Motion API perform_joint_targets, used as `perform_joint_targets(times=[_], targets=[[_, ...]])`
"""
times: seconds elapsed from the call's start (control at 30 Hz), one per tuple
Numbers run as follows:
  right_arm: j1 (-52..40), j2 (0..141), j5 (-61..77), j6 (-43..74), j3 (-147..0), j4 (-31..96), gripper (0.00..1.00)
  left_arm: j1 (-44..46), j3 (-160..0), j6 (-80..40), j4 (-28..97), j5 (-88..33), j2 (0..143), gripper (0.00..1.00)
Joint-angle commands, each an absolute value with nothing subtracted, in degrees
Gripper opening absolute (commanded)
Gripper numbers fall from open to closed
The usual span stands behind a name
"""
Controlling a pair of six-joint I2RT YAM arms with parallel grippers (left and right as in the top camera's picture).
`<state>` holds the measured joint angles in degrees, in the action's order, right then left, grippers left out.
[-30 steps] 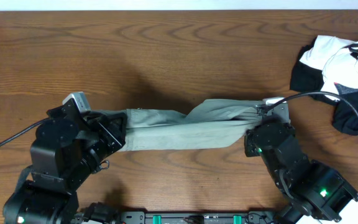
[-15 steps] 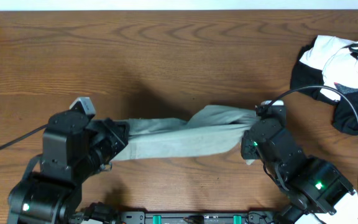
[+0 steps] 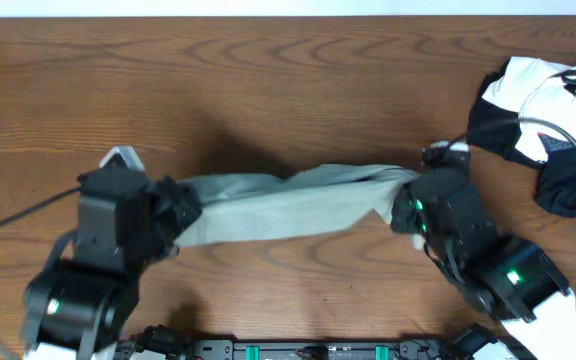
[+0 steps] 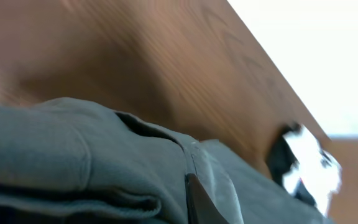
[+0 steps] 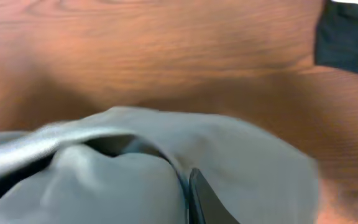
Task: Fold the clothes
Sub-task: 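Lower the stretched trousers onto the table with both grippers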
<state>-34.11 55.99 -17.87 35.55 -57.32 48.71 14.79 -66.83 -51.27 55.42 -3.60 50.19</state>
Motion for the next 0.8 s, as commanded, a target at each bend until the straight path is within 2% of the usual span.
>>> perform_joint_targets(times=[0.0, 0.03, 0.1, 0.13, 0.17, 0.2, 0.23, 0.33, 0.4, 0.47, 0.63, 0.77], targets=[[-30.8, 61.1, -21.2, 36.1, -58.5, 45.5, 0.16, 14.5, -68.2, -51.3, 52.3, 10.4, 56.7, 0.06], [-30.0, 63.1, -21.9, 36.0, -58.5, 43.5, 0.26, 14.5, -68.2, -51.1, 50.7, 12.4, 58.8, 0.07], [-28.6, 67.3, -22.7, 33.2, -58.5, 38.4, 0.31, 14.5, -68.2, -51.1, 46.4, 17.2, 64.0, 0.07], [-28.2, 69.1, -22.7, 31.3, -58.5, 36.0, 0.31, 14.5, -68.2, -51.1, 44.4, 19.1, 66.3, 0.11], [-27.9, 71.3, -22.7, 30.0, -58.5, 33.5, 0.36, 14.5, -68.2, -51.1, 42.0, 20.5, 69.0, 0.17], [-27.6, 73.3, -22.7, 29.3, -58.5, 31.5, 0.45, 14.5, -68.2, -51.1, 39.5, 21.3, 71.8, 0.31], [-27.5, 75.3, -22.7, 28.2, -58.5, 29.8, 0.48, 14.5, -68.2, -51.1, 37.6, 22.0, 74.2, 0.49], [-27.4, 80.0, -22.7, 26.5, -58.5, 27.1, 0.54, 14.4, -68.2, -51.0, 33.1, 24.9, 81.4, 0.75], [-27.4, 81.4, -22.7, 26.5, -58.5, 27.3, 0.54, 14.4, -68.3, -47.0, 31.0, 25.9, 85.0, 0.8], [-27.5, 81.4, -22.7, 26.5, -58.5, 28.6, 0.52, 14.4, -68.3, -42.1, 30.3, 25.9, 86.7, 0.9], [-27.8, 78.8, -22.4, 26.5, -58.5, 30.5, 0.54, 14.4, -68.3, -37.6, 30.7, 26.2, 85.2, 0.94], [-27.8, 74.8, -19.7, 26.5, -58.5, 33.3, 0.69, 14.4, -68.3, -37.1, 34.3, 26.0, 80.8, 0.96]])
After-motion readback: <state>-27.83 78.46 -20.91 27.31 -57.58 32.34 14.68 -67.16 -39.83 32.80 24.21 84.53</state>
